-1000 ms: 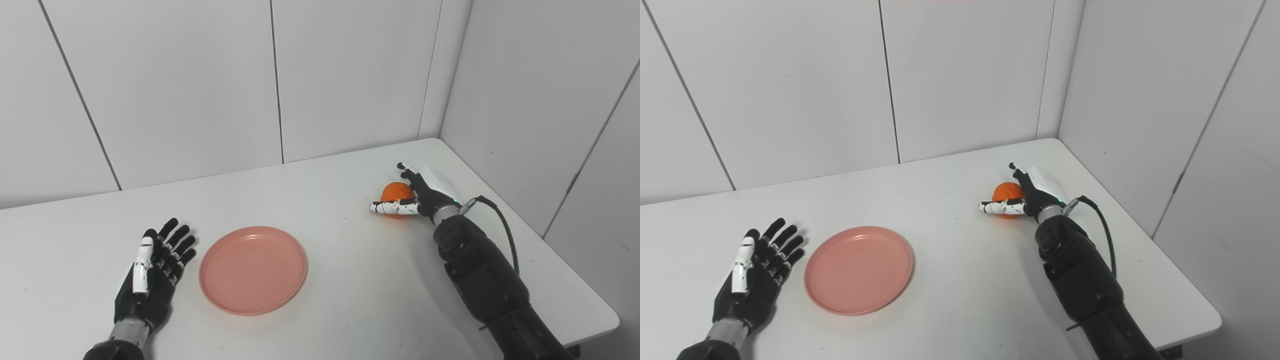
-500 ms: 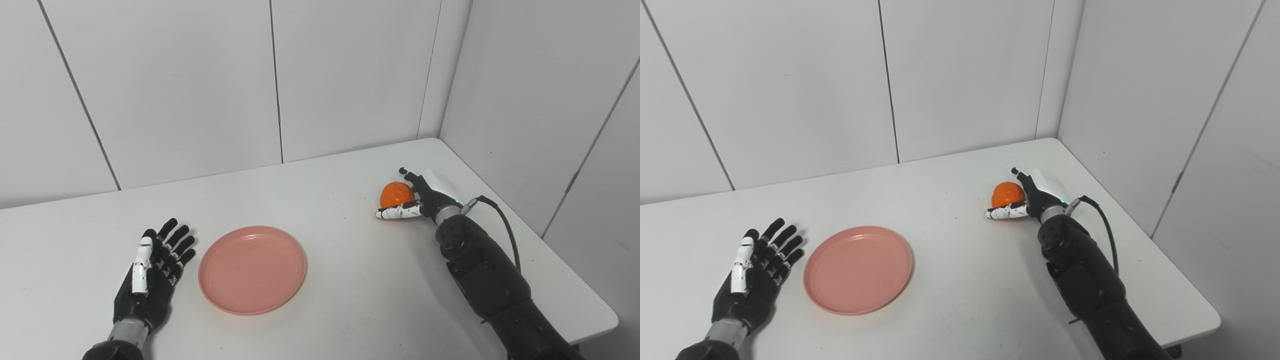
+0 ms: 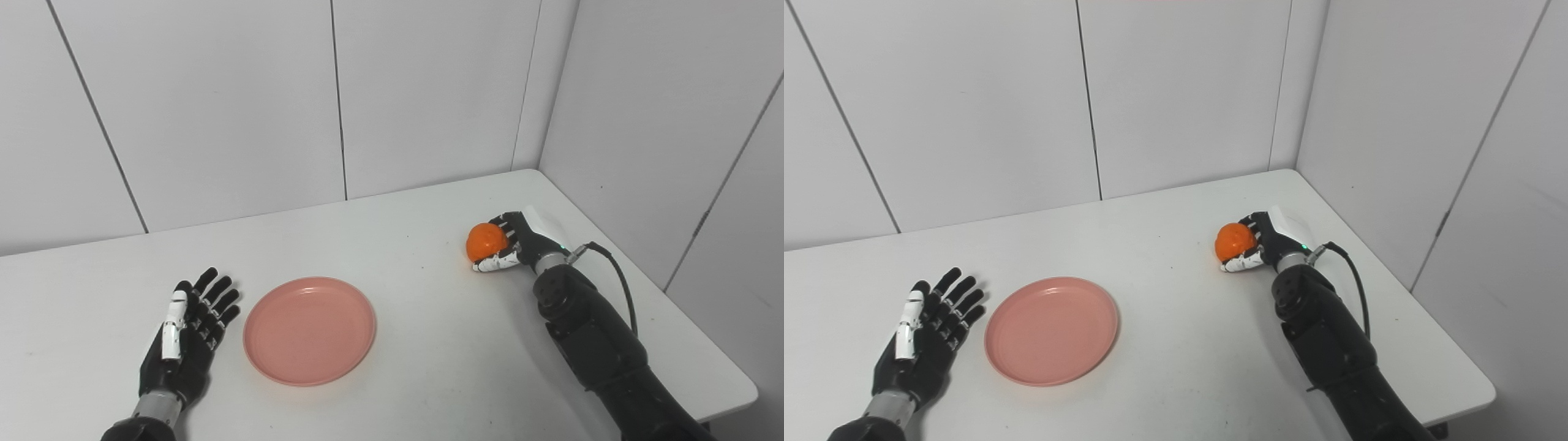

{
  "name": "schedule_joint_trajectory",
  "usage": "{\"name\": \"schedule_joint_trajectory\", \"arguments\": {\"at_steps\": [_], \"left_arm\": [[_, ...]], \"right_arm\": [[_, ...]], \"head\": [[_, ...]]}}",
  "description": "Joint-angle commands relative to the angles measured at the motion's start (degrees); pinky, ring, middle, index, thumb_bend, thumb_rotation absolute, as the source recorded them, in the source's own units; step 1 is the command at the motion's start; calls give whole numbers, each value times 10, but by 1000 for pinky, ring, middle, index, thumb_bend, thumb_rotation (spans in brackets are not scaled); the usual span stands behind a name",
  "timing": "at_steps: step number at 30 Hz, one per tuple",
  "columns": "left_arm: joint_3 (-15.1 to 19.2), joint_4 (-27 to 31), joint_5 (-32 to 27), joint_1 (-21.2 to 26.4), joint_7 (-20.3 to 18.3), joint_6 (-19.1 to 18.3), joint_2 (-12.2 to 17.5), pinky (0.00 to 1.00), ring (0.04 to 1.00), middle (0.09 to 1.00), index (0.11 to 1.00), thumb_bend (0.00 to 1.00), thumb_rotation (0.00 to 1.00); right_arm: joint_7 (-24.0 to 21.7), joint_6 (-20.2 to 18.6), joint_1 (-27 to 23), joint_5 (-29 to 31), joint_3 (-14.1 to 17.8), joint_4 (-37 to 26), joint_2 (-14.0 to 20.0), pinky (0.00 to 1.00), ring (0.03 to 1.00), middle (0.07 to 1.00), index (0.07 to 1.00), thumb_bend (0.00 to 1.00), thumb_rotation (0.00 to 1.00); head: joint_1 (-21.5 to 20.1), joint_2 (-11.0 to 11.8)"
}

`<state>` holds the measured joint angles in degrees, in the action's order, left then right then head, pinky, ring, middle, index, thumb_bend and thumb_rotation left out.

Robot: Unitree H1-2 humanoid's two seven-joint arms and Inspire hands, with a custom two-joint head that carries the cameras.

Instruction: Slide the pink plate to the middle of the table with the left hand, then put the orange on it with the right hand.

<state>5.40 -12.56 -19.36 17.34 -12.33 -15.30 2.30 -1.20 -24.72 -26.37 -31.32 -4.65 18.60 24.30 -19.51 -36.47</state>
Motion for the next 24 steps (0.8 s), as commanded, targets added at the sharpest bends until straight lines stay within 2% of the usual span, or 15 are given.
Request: {"name": "schedule_joint_trajectory", "arguments": {"at_steps": [1,5,16,20,24], "left_arm": [[-1,5,-1,2,0,-13,4,931,904,907,897,381,1000],[-3,5,1,2,0,-13,5,929,901,904,893,379,1000],[-3,3,0,4,-1,-13,4,929,901,903,895,379,1000],[-6,4,4,4,0,-11,3,930,901,904,896,376,1000],[-7,4,4,3,4,-11,-2,930,902,904,897,374,1000]], "right_arm": [[17,38,-22,12,5,3,6,424,488,528,498,527,142],[29,49,-20,26,10,1,2,397,457,492,487,502,137],[47,65,-21,56,25,-6,-3,395,453,494,487,499,137],[52,56,-17,58,28,-29,-2,415,476,513,488,499,140],[51,57,-16,64,35,-56,-1,398,458,500,488,500,139]], "head": [[0,0],[1,0],[4,-1],[16,-2],[26,-2]]}}
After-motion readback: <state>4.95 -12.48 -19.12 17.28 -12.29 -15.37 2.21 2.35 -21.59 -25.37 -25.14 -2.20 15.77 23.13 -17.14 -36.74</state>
